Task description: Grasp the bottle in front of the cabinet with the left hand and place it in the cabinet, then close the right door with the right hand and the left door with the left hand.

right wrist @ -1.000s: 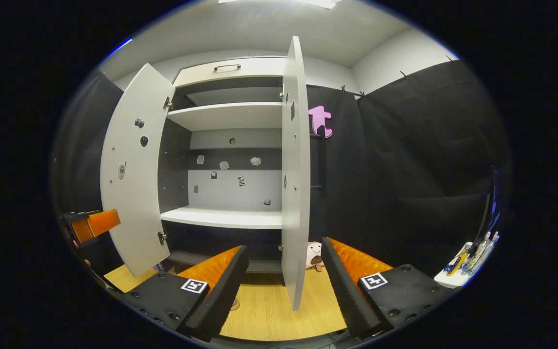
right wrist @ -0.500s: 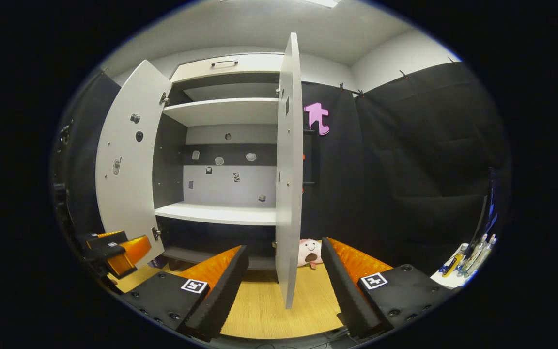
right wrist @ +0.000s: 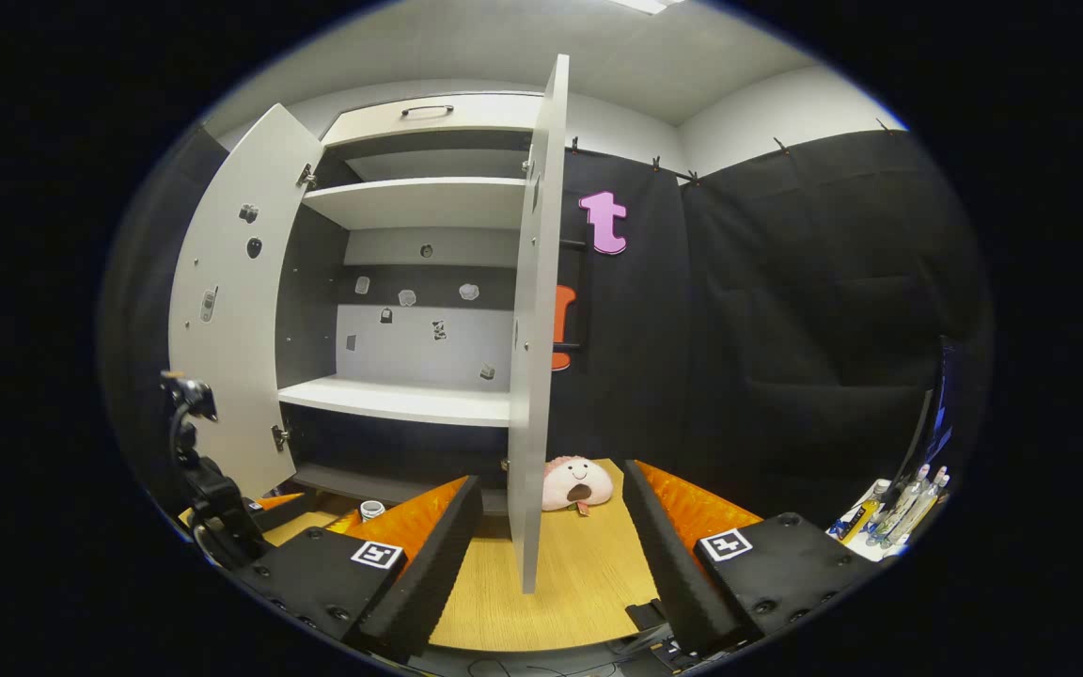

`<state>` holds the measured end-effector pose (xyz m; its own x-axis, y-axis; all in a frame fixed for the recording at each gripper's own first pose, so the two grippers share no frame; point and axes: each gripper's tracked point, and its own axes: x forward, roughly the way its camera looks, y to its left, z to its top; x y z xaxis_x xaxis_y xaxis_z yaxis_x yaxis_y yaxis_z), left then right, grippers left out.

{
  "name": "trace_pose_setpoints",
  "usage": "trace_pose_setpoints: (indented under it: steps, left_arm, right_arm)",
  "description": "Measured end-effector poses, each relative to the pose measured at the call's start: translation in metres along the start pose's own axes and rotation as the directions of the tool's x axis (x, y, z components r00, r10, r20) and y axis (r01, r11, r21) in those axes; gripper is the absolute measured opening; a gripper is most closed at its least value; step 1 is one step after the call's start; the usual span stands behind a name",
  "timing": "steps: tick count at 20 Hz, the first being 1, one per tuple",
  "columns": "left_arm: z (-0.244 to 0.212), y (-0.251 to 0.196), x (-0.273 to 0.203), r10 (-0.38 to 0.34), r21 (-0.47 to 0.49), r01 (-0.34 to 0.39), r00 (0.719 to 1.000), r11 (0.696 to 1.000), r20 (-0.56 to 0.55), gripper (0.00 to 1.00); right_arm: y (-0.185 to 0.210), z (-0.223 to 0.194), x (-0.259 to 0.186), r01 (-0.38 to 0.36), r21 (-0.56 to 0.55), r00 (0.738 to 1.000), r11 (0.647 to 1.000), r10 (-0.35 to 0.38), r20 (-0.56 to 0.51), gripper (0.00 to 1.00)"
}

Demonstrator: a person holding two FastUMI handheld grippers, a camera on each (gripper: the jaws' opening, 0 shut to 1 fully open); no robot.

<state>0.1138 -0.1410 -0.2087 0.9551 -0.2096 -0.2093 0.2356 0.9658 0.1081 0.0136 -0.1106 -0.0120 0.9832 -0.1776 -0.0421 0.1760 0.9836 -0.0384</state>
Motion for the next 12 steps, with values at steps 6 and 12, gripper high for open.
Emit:
trace_pose_setpoints:
  steps: [6, 12]
  left_arm:
    - [-0.061, 0.000, 0.049, 0.019, 0.059, -0.016, 0.998, 0.998, -0.060, 0.95]
    - [-0.112, 0.014, 0.079, 0.060, 0.047, -0.054, 0.989, 0.997, -0.136, 0.92]
  right_arm:
    - [-0.021, -0.011, 0.009, 0.047, 0.002, 0.998, 0.999, -0.047, -0.043, 0.91]
    - [-0.040, -0.009, 0.012, 0.091, -0.023, 0.995, 0.996, -0.092, -0.047, 0.99]
